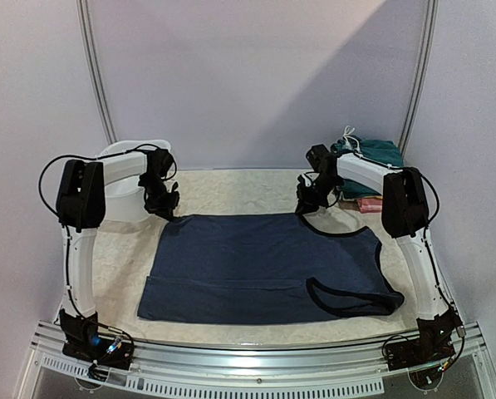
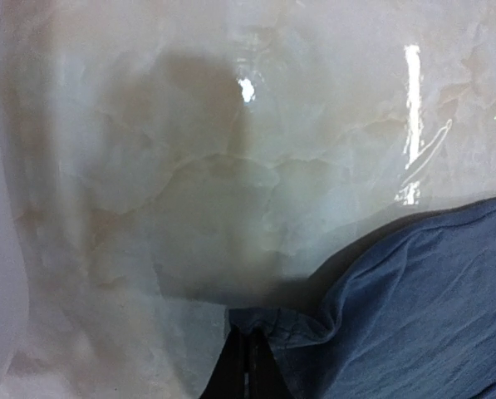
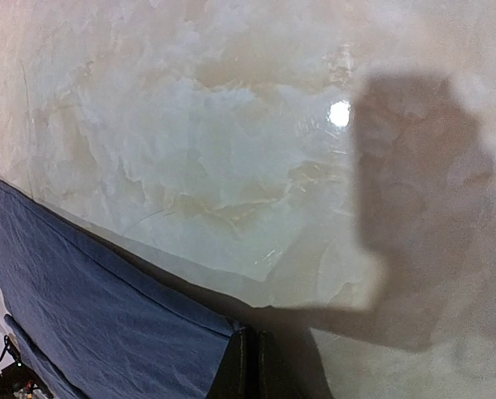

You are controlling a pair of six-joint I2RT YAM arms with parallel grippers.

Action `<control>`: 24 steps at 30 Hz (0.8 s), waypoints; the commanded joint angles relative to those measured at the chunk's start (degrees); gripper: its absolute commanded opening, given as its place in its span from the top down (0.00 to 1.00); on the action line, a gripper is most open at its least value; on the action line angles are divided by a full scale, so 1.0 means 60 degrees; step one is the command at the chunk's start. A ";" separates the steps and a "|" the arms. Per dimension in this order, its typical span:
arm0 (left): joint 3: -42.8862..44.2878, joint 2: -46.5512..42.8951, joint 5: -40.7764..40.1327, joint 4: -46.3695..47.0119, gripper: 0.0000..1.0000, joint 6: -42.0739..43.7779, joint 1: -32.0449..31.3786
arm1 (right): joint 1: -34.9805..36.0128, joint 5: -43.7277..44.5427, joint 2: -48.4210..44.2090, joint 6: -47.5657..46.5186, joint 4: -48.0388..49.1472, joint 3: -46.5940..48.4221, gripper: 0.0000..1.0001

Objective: Fold and stack the mixed laundry pile
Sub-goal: Pick up the 1/3-folded tank top from the center of the board.

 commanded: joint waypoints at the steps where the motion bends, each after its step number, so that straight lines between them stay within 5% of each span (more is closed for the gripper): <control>1: -0.0119 -0.0670 0.0108 0.0050 1.00 0.0016 0.0018 | 0.0046 0.0273 -0.0266 -0.0312 -0.0145 0.0206 1.00; 24: -0.1203 -0.2235 -0.0036 0.0376 1.00 -0.0166 0.0013 | 0.0096 0.0554 -0.1677 -0.1014 -0.0222 -0.0887 1.00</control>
